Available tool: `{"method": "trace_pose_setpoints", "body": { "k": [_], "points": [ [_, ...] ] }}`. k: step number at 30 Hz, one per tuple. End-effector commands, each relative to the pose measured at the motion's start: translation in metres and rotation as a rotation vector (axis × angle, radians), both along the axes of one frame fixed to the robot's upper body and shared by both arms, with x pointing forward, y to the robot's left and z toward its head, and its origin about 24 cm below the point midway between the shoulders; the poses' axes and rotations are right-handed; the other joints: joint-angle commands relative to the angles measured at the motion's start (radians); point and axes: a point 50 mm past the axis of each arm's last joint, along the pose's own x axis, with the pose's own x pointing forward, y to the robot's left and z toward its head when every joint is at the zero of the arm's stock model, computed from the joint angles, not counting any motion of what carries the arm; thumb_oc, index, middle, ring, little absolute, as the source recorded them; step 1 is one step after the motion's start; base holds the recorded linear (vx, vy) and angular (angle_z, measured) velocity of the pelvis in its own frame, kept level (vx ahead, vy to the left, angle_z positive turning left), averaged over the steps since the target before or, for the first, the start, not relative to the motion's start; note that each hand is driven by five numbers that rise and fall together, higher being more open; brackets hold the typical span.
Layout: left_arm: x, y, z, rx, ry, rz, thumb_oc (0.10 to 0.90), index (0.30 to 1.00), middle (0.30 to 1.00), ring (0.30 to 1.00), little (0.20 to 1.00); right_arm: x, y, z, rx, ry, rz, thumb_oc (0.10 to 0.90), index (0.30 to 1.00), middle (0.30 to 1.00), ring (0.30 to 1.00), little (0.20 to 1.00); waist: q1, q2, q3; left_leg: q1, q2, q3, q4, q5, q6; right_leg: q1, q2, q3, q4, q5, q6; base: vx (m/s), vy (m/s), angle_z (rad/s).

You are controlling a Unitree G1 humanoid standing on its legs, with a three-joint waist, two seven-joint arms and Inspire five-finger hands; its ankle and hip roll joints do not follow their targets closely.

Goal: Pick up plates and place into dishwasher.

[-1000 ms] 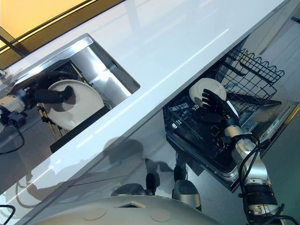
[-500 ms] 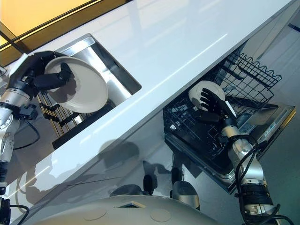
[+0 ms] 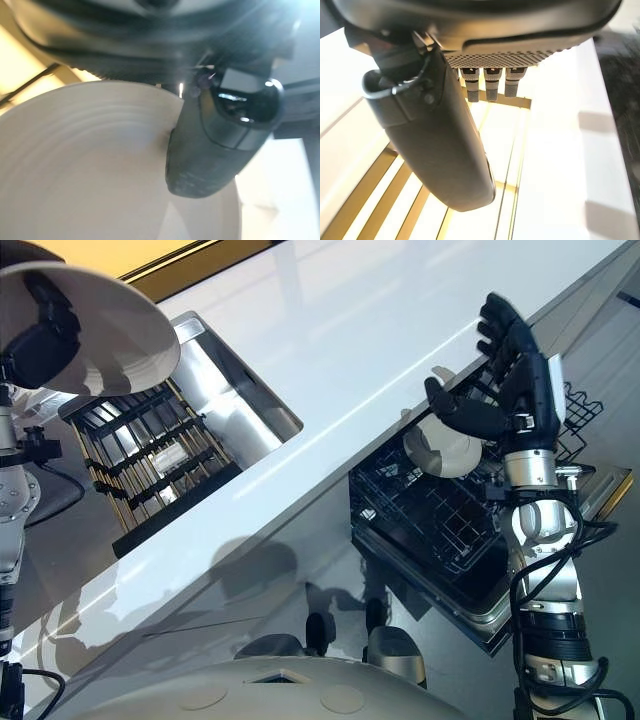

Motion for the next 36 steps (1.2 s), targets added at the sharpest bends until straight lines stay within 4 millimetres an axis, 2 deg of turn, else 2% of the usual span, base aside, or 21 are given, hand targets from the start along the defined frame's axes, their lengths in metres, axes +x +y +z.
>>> {"method": "trace_pose_setpoints", "body": {
  "k": [1, 2, 3, 5, 12, 23, 36],
  "points": [
    [-0.012, -0.010, 0.038, 0.038, -0.274, -0.053, 0.100, 0.300, 0.300, 0.300, 0.200, -0.013, 0.009, 0.059, -0.055, -0.307, 0.103, 0.800, 0.900, 0.900, 0.900, 0.900, -0.025, 0.016, -0.152, -0.037, -0.014, -0.030, 0.005, -0.053, -0.014, -0.004, 0.041, -0.047, 0.160, -0.216, 0.036, 0.00, 0.000, 0.00],
    [-0.012, -0.011, 0.039, 0.033, -0.278, -0.059, 0.100, 0.300, 0.300, 0.300, 0.200, -0.013, 0.011, 0.060, -0.051, -0.309, 0.121, 0.800, 0.900, 0.900, 0.900, 0.900, -0.025, 0.016, -0.153, -0.037, -0.014, -0.030, 0.005, -0.053, -0.014, -0.004, 0.041, -0.048, 0.160, -0.215, 0.036, -0.01, -0.010, -0.03],
    [-0.010, -0.018, 0.037, 0.001, -0.296, -0.093, 0.100, 0.300, 0.300, 0.300, 0.200, -0.013, 0.024, 0.065, -0.017, -0.310, 0.264, 0.800, 0.900, 0.900, 0.900, 0.900, -0.023, 0.013, -0.155, -0.036, -0.015, -0.031, 0.006, -0.054, -0.015, -0.004, 0.041, -0.050, 0.160, -0.213, 0.037, 0.00, 0.000, 0.00],
    [-0.006, -0.026, 0.035, -0.027, -0.312, -0.132, 0.100, 0.300, 0.300, 0.300, 0.200, -0.009, 0.039, 0.067, 0.050, -0.287, 0.404, 0.800, 0.900, 0.900, 0.900, 0.900, -0.023, 0.009, -0.158, -0.036, -0.015, -0.031, 0.008, -0.055, -0.016, -0.003, 0.041, -0.050, 0.158, -0.212, 0.038, 0.00, 0.000, 0.00],
    [0.017, -0.061, 0.033, -0.095, -0.339, -0.232, 0.100, 0.300, 0.300, 0.300, 0.200, 0.004, 0.086, 0.075, 0.140, -0.250, 0.686, 0.800, 0.900, 0.900, 0.900, 0.900, -0.025, -0.003, -0.165, -0.033, -0.017, -0.026, 0.013, -0.060, -0.018, -0.001, 0.038, -0.055, 0.158, -0.209, 0.042, -0.01, -0.003, -0.01],
    [0.049, -0.105, 0.016, -0.164, -0.210, -0.353, 0.100, 0.300, 0.300, 0.300, 0.200, 0.018, 0.129, 0.077, 0.191, -0.223, 0.818, 0.800, 0.900, 0.900, 0.900, 0.900, -0.029, -0.010, -0.168, -0.023, -0.018, -0.014, 0.016, -0.067, -0.015, 0.010, 0.038, -0.054, 0.148, -0.203, 0.047, 0.00, -0.001, 0.00],
    [0.055, -0.133, -0.010, -0.238, -0.072, -0.495, 0.100, 0.300, 0.300, 0.300, 0.200, 0.025, 0.148, 0.065, 0.246, -0.151, 0.821, 0.800, 0.900, 0.900, 0.900, 0.900, -0.021, -0.018, -0.159, -0.020, -0.018, -0.019, 0.019, -0.068, -0.012, 0.019, 0.039, -0.056, 0.146, -0.202, 0.046, 0.00, 0.000, 0.00]
  ]
}}
